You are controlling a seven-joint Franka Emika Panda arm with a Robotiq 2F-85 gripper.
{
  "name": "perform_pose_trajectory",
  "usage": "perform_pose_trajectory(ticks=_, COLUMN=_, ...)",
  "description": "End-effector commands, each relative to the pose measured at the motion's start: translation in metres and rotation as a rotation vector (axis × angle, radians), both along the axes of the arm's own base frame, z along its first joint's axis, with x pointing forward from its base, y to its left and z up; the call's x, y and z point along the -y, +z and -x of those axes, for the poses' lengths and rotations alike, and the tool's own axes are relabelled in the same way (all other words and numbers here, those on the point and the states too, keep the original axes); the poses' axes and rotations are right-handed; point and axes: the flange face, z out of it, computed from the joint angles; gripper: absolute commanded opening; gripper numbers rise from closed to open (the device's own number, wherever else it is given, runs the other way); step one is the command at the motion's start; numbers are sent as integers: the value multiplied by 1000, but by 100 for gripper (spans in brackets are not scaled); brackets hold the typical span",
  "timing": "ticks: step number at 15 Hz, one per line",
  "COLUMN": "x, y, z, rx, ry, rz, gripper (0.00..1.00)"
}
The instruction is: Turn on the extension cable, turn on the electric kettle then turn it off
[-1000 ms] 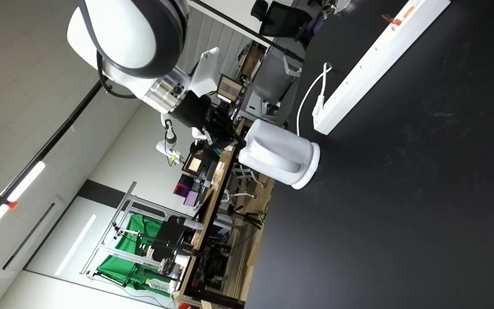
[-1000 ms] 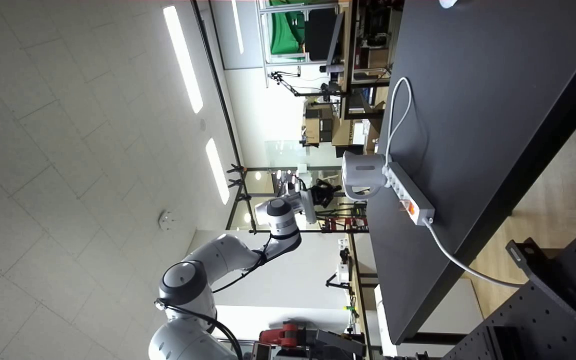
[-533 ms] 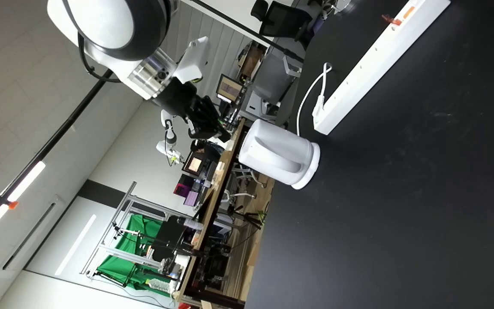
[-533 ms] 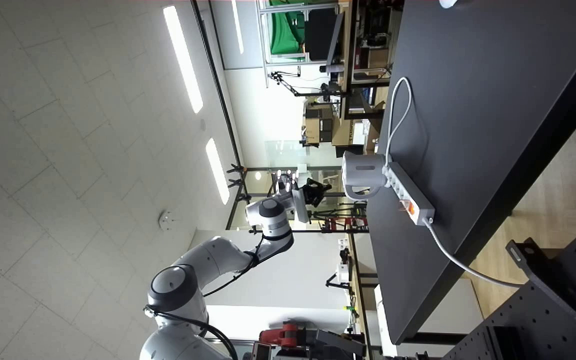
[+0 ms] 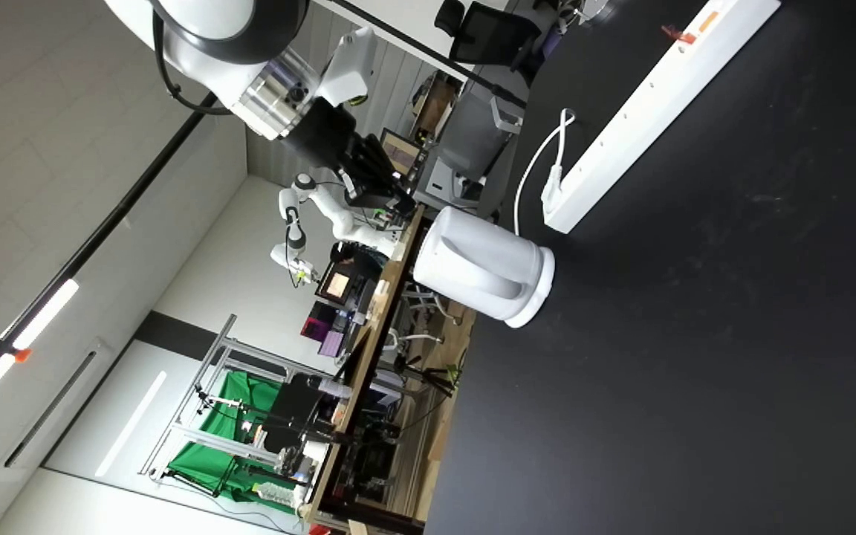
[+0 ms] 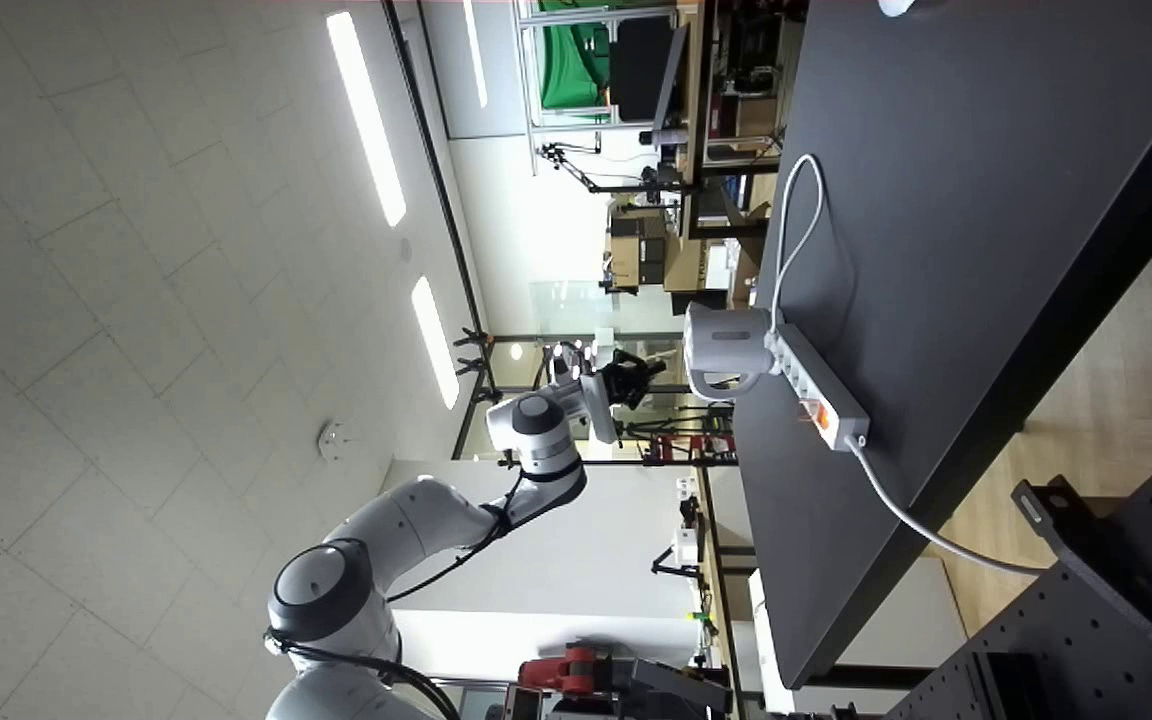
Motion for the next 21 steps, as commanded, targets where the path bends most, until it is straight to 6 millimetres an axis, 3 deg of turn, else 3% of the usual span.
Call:
perform_pose_trajectory(ticks=1, x=10, y=7, z=11, rx=11, ry=-10, rz=18, gripper=0)
perform_pose_trajectory(ticks=13, x=11, y=5, z=14, rx=6, ry=2, rz=38, gripper=0)
perform_pose_trajectory(ticks=21, x=-25, y=-2, z=22, rx=-19, ry=89, rz=23, gripper=0)
